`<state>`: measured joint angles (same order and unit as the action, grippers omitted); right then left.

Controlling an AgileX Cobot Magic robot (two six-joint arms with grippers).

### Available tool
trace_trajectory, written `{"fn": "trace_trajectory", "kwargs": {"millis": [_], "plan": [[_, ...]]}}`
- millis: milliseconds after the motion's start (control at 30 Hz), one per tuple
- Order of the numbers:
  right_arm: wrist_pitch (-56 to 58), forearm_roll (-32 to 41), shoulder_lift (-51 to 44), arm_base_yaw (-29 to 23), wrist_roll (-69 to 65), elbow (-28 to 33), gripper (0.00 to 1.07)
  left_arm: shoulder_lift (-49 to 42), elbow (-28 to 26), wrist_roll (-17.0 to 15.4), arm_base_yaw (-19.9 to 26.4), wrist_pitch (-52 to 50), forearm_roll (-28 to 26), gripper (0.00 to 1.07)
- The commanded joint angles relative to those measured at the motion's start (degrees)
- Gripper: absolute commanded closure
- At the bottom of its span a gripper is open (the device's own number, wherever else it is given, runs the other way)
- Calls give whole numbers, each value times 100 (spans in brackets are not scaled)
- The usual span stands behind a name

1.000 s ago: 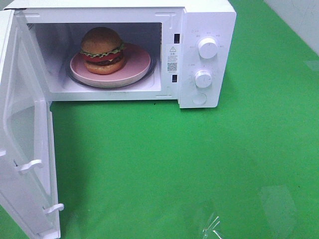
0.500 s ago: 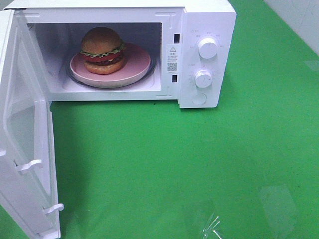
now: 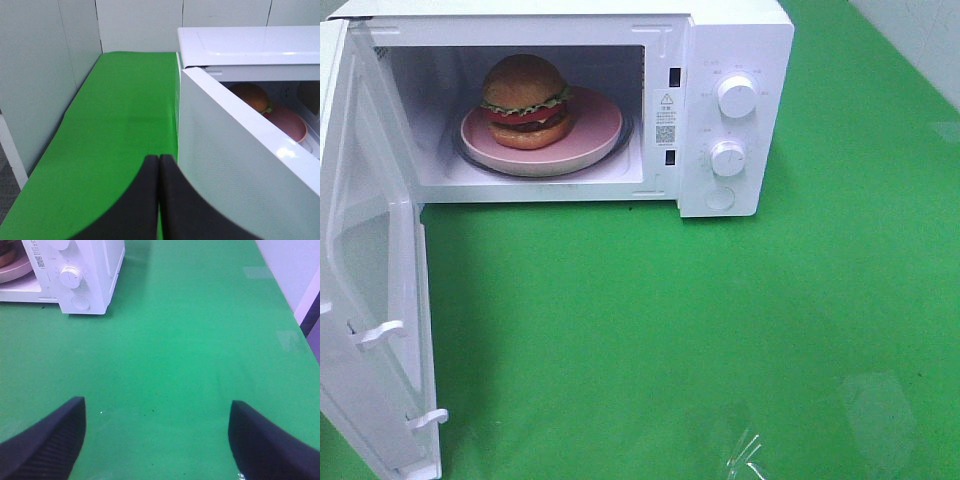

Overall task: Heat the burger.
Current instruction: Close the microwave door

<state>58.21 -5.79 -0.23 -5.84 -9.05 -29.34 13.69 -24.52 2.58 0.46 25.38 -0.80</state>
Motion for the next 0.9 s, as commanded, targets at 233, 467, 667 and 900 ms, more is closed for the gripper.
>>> {"fn": "trace_trajectory", "kwargs": {"millis": [233,467,667,900], "plan": [[-63,23,-155,40,69,23,32,286,940,-29,0,-2137,0,107],[-63,23,-155,40,69,23,32,699,1444,-34,0,-2985,0,107],[-63,23,-155,40,69,23,32,1243,1616,-34,0,-3432,0,107],[-63,23,-155,40,69,23,32,2280,1616,-34,0,-4257,11,107]]}}
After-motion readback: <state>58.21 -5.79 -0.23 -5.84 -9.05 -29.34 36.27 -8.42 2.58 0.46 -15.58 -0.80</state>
